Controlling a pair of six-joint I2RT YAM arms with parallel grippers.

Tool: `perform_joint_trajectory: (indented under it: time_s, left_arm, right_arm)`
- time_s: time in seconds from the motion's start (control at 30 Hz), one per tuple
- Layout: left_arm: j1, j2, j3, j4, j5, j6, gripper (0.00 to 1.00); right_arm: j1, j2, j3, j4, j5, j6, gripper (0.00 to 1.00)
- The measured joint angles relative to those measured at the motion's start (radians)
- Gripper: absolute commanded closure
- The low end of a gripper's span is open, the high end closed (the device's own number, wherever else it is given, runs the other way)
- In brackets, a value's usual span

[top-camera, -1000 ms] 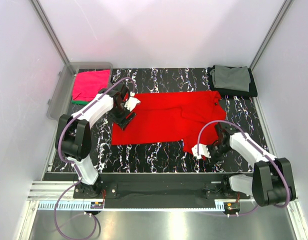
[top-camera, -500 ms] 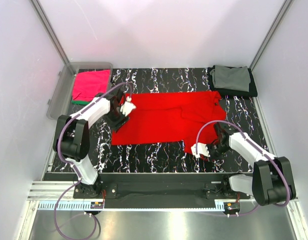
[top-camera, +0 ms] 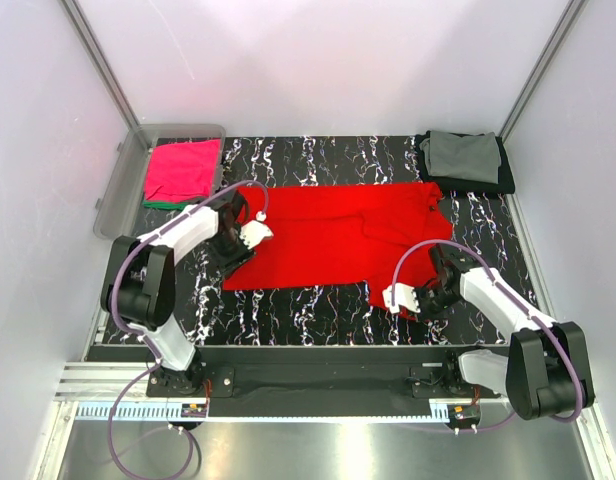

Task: Fold and stack the t-shirts
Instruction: Fold the tshirt

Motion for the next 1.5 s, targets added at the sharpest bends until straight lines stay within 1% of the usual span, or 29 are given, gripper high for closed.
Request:
perform_joint_trajectory:
  time_s: [0.13,0.17,0.33,0.57,0.77,0.87,0.9,0.93,1.0,1.03,1.23,1.5]
  left_arm:
    - [-0.018,-0.026,0.0,-0.021,0.034,0.003,0.46]
    - [-0.05,-0.045,0.0,-0.033,0.05,0.002,0.47]
    - [-0.108,-0.056,-0.015,-0.042,0.074,0.002,0.48]
    - [-0.106,-0.047,-0.1,-0.037,0.047,0.015,0.48]
    - [-0.106,-0.018,-0.104,-0.013,0.032,0.018,0.48]
    - [-0.106,-0.004,-0.104,0.002,0.029,0.018,0.55]
    - [-0.106,0.002,-0.105,0.005,0.027,0.018,0.66]
    - [-0.106,0.006,-0.105,0.007,0.026,0.016,0.71]
    - [-0.106,0.011,-0.113,0.019,0.01,0.022,0.86]
    - [-0.106,0.01,-0.117,0.024,0.001,0.027,1.0]
    - [-0.108,-0.028,-0.163,0.048,-0.036,0.034,1.0]
    - [-0.107,-0.101,-0.233,0.041,-0.05,0.036,1.0]
  right_arm:
    - [0.0,0.012,0.001,0.001,0.0,0.011,0.97]
    - [0.0,0.023,0.001,0.001,0.0,0.018,0.96]
    - [0.001,0.039,0.006,0.001,0.001,0.029,0.97]
    - [0.001,0.043,0.016,0.001,0.002,0.045,0.97]
    - [0.002,0.043,0.016,0.001,0.002,0.056,0.96]
    - [0.005,0.043,0.016,0.001,0.002,0.063,0.96]
    - [0.006,0.043,0.016,0.001,0.002,0.065,0.96]
    - [0.007,0.043,0.016,0.001,0.002,0.068,0.96]
    - [0.008,0.043,0.016,0.001,0.002,0.074,0.97]
    - [0.008,0.043,0.016,0.0,0.003,0.08,0.97]
    - [0.009,0.003,0.026,-0.032,0.003,0.13,0.98]
    - [0.01,-0.225,0.099,-0.225,-0.01,0.138,0.99]
